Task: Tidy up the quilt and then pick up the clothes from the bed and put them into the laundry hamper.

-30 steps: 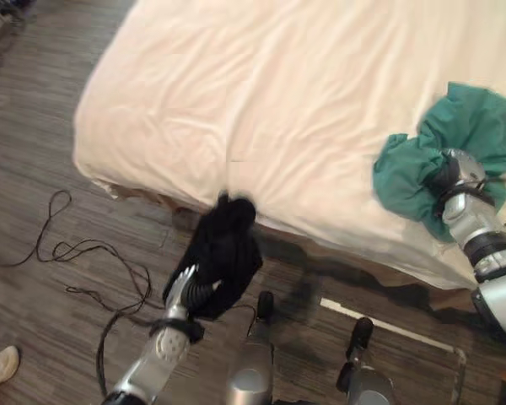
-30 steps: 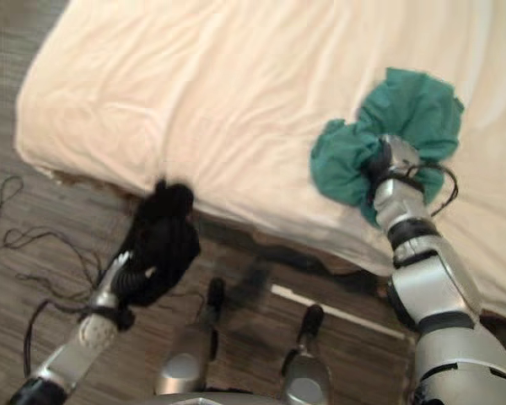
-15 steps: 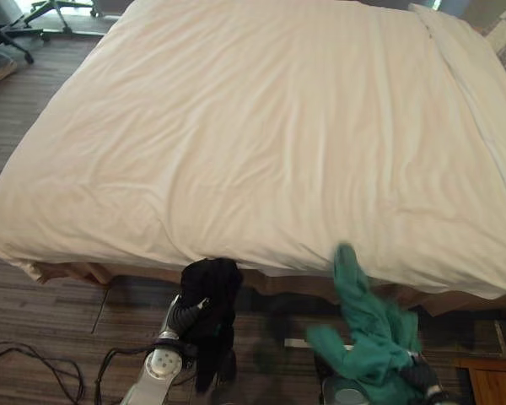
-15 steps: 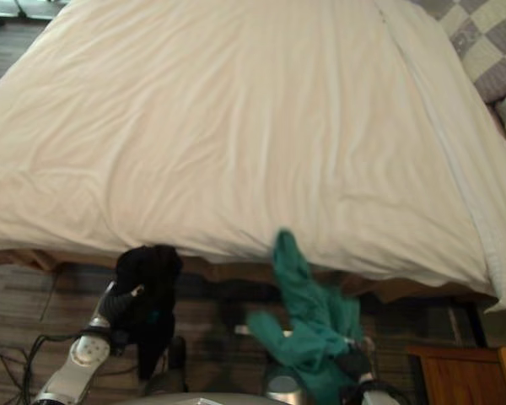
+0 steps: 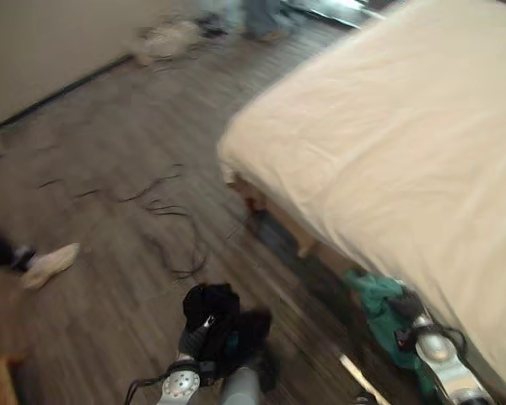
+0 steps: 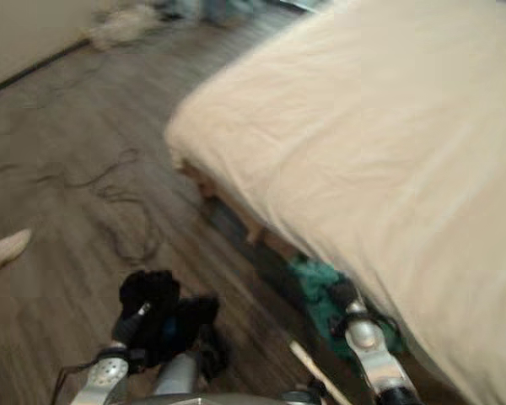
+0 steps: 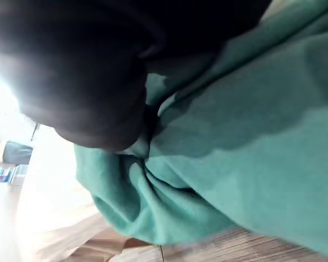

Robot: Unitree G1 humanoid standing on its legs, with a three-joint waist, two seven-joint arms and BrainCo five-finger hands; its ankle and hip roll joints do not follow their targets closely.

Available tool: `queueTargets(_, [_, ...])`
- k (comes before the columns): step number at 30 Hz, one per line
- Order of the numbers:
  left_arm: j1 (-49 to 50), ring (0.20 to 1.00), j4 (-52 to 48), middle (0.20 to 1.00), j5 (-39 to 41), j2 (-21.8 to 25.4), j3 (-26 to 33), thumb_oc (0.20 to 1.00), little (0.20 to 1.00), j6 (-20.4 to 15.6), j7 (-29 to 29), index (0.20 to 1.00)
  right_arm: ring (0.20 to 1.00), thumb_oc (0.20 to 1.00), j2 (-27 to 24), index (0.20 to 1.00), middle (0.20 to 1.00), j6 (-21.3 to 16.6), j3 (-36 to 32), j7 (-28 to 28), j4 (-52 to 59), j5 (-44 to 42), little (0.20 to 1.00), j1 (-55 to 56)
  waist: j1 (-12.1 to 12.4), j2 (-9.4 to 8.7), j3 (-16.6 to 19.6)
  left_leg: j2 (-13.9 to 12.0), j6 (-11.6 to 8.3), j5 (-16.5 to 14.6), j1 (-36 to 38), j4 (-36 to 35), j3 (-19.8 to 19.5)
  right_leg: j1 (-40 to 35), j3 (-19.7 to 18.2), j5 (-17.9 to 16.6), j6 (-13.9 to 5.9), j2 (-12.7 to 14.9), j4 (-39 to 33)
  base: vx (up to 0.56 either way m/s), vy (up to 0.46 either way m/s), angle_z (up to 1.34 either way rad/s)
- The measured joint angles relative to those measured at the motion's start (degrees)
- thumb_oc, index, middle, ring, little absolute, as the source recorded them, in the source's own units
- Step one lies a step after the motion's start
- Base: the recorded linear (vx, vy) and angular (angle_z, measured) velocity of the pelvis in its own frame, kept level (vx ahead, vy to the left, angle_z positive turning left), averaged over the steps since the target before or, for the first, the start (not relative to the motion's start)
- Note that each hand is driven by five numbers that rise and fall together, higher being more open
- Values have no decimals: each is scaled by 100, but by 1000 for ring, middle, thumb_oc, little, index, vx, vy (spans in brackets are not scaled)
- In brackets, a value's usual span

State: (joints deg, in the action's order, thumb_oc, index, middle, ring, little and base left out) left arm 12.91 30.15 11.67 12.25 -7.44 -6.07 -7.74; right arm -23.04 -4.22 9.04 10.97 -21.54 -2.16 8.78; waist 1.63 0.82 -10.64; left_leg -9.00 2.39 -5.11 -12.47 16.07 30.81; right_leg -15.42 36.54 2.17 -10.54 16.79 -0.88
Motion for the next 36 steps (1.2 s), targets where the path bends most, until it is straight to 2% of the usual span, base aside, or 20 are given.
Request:
queueTargets(1, [154, 200, -73, 200, 175, -63, 32, 200, 200, -26, -68, 200, 200, 200, -1, 200, 200, 49, -18, 47, -67, 3, 200, 115, 35, 197, 155, 25, 2, 321, -113, -222, -218, 9, 69, 128, 179, -39, 377, 247, 243, 268])
queueTargets(2, [90, 200, 21, 200, 271, -63, 191, 200, 200, -7, -102, 200, 200, 200, 174, 200, 200, 113, -180, 56, -193, 8, 200, 137, 80, -4, 171, 467, 58, 350, -232, -462, -443, 4, 262, 134, 203, 253, 950, 282, 271, 286])
queueTargets(3, [41, 200, 50, 200, 353, -49, 221, 200, 200, 19, -121, 200, 200, 200, 197, 200, 200, 159, -185, 57, -220, 18, 200, 195, 48, 3, 225, 586, 390, 692, -128, -645, -552, 27, 397, 137, 208, 413, 1396, 129, 137, 269])
queueTargets(5, [-63, 200, 39, 200, 379, 208, 316, 200, 200, 125, -154, 200, 200, 200, 450, 200, 200, 208, -231, 36, -491, 106, 200, 65, 168, -206, 165, 1045, 511, 965, 21, -1034, -1172, 330, -13, 72, 243, 878, 2820, 84, 157, 205])
queueTargets(7, [-130, 200, 171, 200, 377, 374, 391, 200, 200, 151, -209, 200, 200, 200, 613, 200, 200, 163, -229, 21, -499, 110, 200, -65, 259, -186, 115, 1168, 574, 1028, 189, -1298, -1556, 704, -536, 185, 191, 797, 3139, 218, 158, 133])
queueTargets(9, [-435, 200, 499, 200, 371, 521, 303, 200, 200, 130, -265, 200, 200, 200, 707, 200, 200, 116, -155, 4, -542, 95, 200, -276, 122, -19, -10, 1239, 541, 1080, 520, -1614, -2267, 1664, -2146, 571, 251, 40, 3269, 329, 76, 152])
queueTargets(10, [-590, 200, 648, 200, 371, 560, 271, 200, 200, 127, -268, 200, 200, 200, 768, 200, 200, 75, -190, 11, -680, 77, 200, -350, -41, 106, -81, 1150, 497, 1144, 598, -1690, -2567, 1856, -3156, 869, 203, -585, 3060, 180, -133, 150])
queueTargets(11, [-686, 200, 685, 200, 369, 573, 231, 200, 200, 125, -264, 200, 200, 200, 824, 200, 200, 73, -183, 11, -891, -9, 200, -356, -118, 109, -114, 1164, 406, 1215, 840, -1958, -2697, 2239, -3458, 947, 165, -929, 2746, 281, -221, 126])
queueTargets(14, [-654, 200, 864, 200, 355, 504, 128, 200, 200, 112, -264, 200, 200, 200, 856, 200, 200, 67, -194, 39, -1171, -70, 200, -345, -57, -87, -84, 1332, 347, 976, 1157, -2096, -2892, 2860, -3454, 666, 228, -760, 1351, 218, -176, 70])
queueTargets(15, [-923, 200, 1080, 200, 329, 261, -117, 200, 200, 108, -252, 200, 200, 200, 805, 200, 200, 74, -241, 128, -1550, -67, 200, -176, -165, -120, -218, 739, -310, 303, 1764, -1915, -2954, 2036, -3616, -1264, 651, -1160, -386, 61, -34, 63])
queueTargets(22, [-1225, 200, 2375, 200, -138, 175, -147, 200, 200, 291, -337, 200, 200, 200, 527, 200, 200, 705, 45, 71, -2867, 446, 200, -712, -97, 69, -124, 479, -366, 286, 2327, -2038, -2821, 1557, -3440, -1003, 706, -1430, -363, 24, -60, -2])
queueTargets(24, [-1308, 200, 2348, 200, -153, 247, -177, 200, 200, 275, -339, 200, 200, 200, 508, 200, 200, 709, 47, 16, -2890, 442, 200, -690, 88, -60, -167, 475, -595, 55, 1753, -966, -2848, 1911, -3174, -467, 962, -1390, 403, -15, -132, -4])
queueTargets(26, [-1283, 200, 2358, 200, -162, 260, -154, 200, 200, 302, -328, 200, 200, 200, 460, 200, 200, 691, 23, 17, -2863, 437, 200, -736, 171, -87, -214, 502, -693, 102, 1287, -130, -2935, 1783, -3103, -435, 1006, -1380, 233, 134, -107, 21])
queueTargets(27, [-1337, 200, 2270, 200, -170, 270, -179, 200, 200, 307, -332, 200, 200, 200, 321, 200, 200, 691, 28, 13, -2780, 436, 200, -754, 251, -318, -399, 589, -963, 342, 400, 1262, -2980, 1622, -3104, -488, 1024, -1237, -42, 260, -53, 27])
queueTargets(28, [-1329, 200, 2192, 200, -173, 275, -184, 200, 200, 308, -331, 200, 200, 200, 261, 200, 200, 691, 29, 14, -2705, 436, 200, -759, 306, -310, -423, 576, -936, 363, 179, 1489, -2932, 1534, -3127, -489, 1025, -1209, -241, 380, 20, 13])
queueTargets(29, [-1324, 200, 2137, 200, -184, 258, -189, 200, 200, 304, -333, 200, 200, 200, 189, 200, 200, 695, 36, 16, -2617, 436, 200, -807, 410, -348, -478, 681, -940, 360, 5, 1334, -2749, 1486, -3260, -319, 776, -1183, -451, 352, 86, -33])
queueTargets(30, [-1348, 200, 2148, 200, -250, 167, -173, 200, 200, 278, -339, 200, 200, 200, 39, 200, 200, 679, 28, 5, -2541, 437, 200, -1010, 560, -123, -569, 587, -882, 413, -48, 570, -2620, 1615, -3124, -189, 1035, -1328, -61, 632, 192, -30])
queueTargets(32, [-1262, 200, 1981, 200, -390, 129, -197, 200, 200, 313, -339, 200, 200, 200, -98, 200, 200, 687, -78, -3, -2275, 437, 200, -982, 499, 131, -673, 337, -874, 493, -26, -526, -2572, 1616, -2968, -199, 986, -1543, 295, 481, 162, -5])
queueTargets(35, [-1274, 200, 2042, 200, -410, 135, -212, 200, 200, 353, -303, 200, 200, 200, -116, 200, 200, 598, 64, -2, -2072, 457, 200, -1076, 708, 3, -624, 432, -890, 612, -228, -1231, -2024, 1569, -3026, -126, 941, -1494, -78, 429, 147, -32])
queueTargets(36, [-1258, 200, 2173, 200, -417, 18, -288, 200, 200, 358, -300, 200, 200, 200, -199, 200, 200, 593, 62, -23, -2111, 464, 200, -1082, 687, 220, -564, 208, -973, 518, -281, -1375, -2000, 1410, -3032, -3, 950, -1830, -47, 566, 154, -26])
